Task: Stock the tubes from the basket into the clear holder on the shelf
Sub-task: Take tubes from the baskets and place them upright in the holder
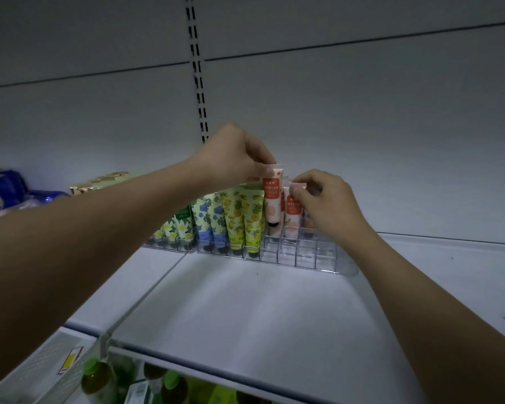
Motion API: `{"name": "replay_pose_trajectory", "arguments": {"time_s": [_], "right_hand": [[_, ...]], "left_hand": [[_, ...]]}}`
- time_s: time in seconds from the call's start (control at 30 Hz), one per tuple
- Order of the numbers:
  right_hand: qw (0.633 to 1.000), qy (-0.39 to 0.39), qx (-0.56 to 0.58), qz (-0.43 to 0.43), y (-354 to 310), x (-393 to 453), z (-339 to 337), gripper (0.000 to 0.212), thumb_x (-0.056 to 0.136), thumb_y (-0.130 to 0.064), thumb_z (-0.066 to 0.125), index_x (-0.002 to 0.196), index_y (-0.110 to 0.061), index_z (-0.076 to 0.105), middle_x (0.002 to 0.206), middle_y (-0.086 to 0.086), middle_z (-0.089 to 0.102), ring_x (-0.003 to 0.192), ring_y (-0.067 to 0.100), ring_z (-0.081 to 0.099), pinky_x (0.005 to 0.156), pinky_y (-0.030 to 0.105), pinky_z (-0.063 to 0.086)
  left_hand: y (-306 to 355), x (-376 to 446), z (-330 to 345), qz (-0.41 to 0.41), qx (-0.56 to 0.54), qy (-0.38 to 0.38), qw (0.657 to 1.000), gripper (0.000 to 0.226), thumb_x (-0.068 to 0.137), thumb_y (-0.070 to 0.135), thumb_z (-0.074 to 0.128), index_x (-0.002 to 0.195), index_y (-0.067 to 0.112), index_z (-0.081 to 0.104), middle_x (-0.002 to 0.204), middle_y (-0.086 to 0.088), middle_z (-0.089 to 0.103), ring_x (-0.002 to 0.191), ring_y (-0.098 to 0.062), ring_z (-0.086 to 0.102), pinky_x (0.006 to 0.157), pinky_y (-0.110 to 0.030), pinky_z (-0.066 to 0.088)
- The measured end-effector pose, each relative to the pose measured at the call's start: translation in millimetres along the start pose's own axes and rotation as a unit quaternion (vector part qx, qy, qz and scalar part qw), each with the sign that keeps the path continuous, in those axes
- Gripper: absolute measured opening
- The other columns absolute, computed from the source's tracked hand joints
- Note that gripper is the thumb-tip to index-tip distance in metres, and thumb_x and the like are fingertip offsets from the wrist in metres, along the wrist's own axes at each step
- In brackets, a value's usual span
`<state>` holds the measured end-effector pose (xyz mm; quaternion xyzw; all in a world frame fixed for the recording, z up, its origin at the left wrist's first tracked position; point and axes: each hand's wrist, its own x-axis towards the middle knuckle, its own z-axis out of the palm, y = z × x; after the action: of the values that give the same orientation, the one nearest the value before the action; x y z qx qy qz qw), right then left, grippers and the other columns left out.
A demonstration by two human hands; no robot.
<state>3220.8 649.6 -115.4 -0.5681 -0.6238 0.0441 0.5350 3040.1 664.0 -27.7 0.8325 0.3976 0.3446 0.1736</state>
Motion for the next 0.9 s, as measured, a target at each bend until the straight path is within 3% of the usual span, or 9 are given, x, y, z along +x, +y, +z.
{"name": "replay_pose_trajectory", "arguments": {"time_s": [0.13,0.3,0.4,0.63,0.77,0.9], "right_hand": [[0.998,0.05,0.022,0.021,2,1,-8,0.012,0.096,-0.028,0.057,0.102,-0.02,0.065,0.091,-0.007,0.064,0.078,-0.001,0.056,0.06,0.006,0.04],[0.997,0.074,0.017,0.033,7,0,-17,0.013,0.096,-0.028,0.054,0.096,-0.02,0.063,0.093,-0.003,0.065,0.082,0.008,0.057,0.068,0.02,0.041],[0.997,0.067,0.008,0.042,10,-1,-19,0.014,0.097,-0.03,0.052,0.095,-0.021,0.062,0.092,-0.006,0.063,0.081,0.004,0.056,0.067,0.021,0.042],[0.998,0.055,-0.007,0.043,14,0,-18,0.018,0.098,-0.031,0.051,0.097,-0.018,0.063,0.085,-0.01,0.059,0.078,0.004,0.054,0.069,0.025,0.041],[0.997,0.052,-0.014,0.046,11,-1,-19,0.019,0.098,-0.033,0.05,0.098,-0.019,0.063,0.085,-0.012,0.059,0.078,0.004,0.055,0.074,0.029,0.046],[0.998,0.054,-0.022,0.023,-5,-10,-20,0.016,0.097,-0.03,0.05,0.095,-0.021,0.062,0.093,-0.004,0.063,0.083,0.014,0.058,0.073,0.029,0.046]], "left_hand": [[4,0,6,-0.013,0.02,-0.015,1.0,0.006,0.083,0.013,0.073,0.086,0.018,0.074,0.078,0.007,0.073,0.065,0.002,0.068,0.053,-0.007,0.047],[7,1,12,-0.002,0.09,-0.014,0.996,0.007,0.084,0.016,0.073,0.09,0.019,0.075,0.081,0.011,0.071,0.067,0.002,0.064,0.051,-0.006,0.043],[5,3,19,-0.003,0.124,-0.021,0.992,0.01,0.085,0.017,0.072,0.093,0.02,0.075,0.085,0.011,0.07,0.072,0.003,0.06,0.053,-0.007,0.04],[2,9,32,-0.011,0.191,-0.026,0.981,0.016,0.087,0.013,0.069,0.102,0.013,0.075,0.102,0.0,0.073,0.085,-0.01,0.062,0.077,-0.023,0.049],[5,9,32,-0.005,0.21,-0.028,0.977,0.019,0.09,0.016,0.065,0.106,0.013,0.073,0.104,0.0,0.072,0.083,-0.01,0.061,0.07,-0.022,0.047],[11,-4,22,0.018,0.213,-0.005,0.977,0.028,0.092,0.025,0.061,0.119,0.019,0.066,0.113,0.002,0.068,0.086,-0.009,0.057,0.062,-0.016,0.038]]}}
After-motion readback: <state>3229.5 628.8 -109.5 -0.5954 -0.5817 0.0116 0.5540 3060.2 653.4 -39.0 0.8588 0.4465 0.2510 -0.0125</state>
